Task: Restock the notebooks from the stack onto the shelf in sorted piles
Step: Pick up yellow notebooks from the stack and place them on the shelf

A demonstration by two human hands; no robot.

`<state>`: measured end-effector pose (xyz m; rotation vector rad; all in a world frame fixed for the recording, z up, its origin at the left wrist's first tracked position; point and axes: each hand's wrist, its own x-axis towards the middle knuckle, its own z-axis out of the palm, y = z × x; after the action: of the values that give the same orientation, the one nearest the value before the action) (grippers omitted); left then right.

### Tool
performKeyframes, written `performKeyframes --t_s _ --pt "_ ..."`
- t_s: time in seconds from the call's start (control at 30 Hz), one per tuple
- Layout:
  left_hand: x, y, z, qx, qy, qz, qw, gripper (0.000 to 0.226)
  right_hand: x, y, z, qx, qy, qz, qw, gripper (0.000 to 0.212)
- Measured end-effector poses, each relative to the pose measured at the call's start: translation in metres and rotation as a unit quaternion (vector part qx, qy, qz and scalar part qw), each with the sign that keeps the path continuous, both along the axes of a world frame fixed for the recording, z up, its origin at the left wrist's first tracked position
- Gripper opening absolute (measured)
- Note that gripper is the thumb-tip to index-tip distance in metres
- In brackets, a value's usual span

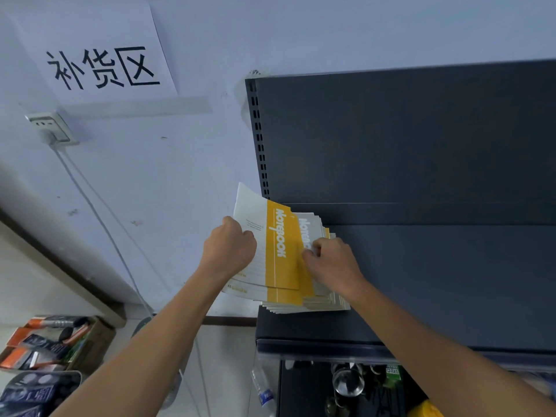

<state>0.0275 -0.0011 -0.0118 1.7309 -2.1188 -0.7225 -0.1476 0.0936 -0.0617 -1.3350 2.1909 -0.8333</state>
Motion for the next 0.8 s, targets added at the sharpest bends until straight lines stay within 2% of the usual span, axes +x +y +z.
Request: performKeyframes --t_s 0.1,0.17,0.27,0.37,0.43,0.6,0.8 --pt "0.001 -0.003 0.006 0.006 -0.004 0.010 1.000 0.011 -0.001 -0.001 0.002 0.012 0.012 0.000 1.000 0.031" --pt "0.001 -0.006 0.010 0.033 0.034 0.013 0.999 0.014 -0.002 -0.002 0.007 0.024 0.008 -0.012 1.000 0.043" --pt "-0.005 -0.005 0.013 0.074 0.128 -0.001 0.989 0.017 -0.005 -0.002 0.018 0.017 -0.076 -0.041 0.996 0.058" --pt "-0.022 0.000 0.013 0.078 0.163 -0.038 0.983 0.025 -0.014 0.006 0.028 -0.026 -0.142 -0.085 0.986 0.053" --pt "-0.038 0.006 0.010 0.063 0.139 -0.075 0.985 0.028 -0.024 0.017 0.031 -0.044 -0.125 -0.118 0.984 0.051" --pt "-0.085 0.029 -0.008 -0.003 0.059 -0.163 0.985 0.027 -0.059 0.057 0.034 -0.050 -0.087 -0.190 0.977 0.024" --pt "-0.145 0.067 -0.018 -0.052 0.011 -0.221 0.974 0.027 -0.104 0.120 0.038 -0.036 -0.080 -0.261 0.961 0.024"
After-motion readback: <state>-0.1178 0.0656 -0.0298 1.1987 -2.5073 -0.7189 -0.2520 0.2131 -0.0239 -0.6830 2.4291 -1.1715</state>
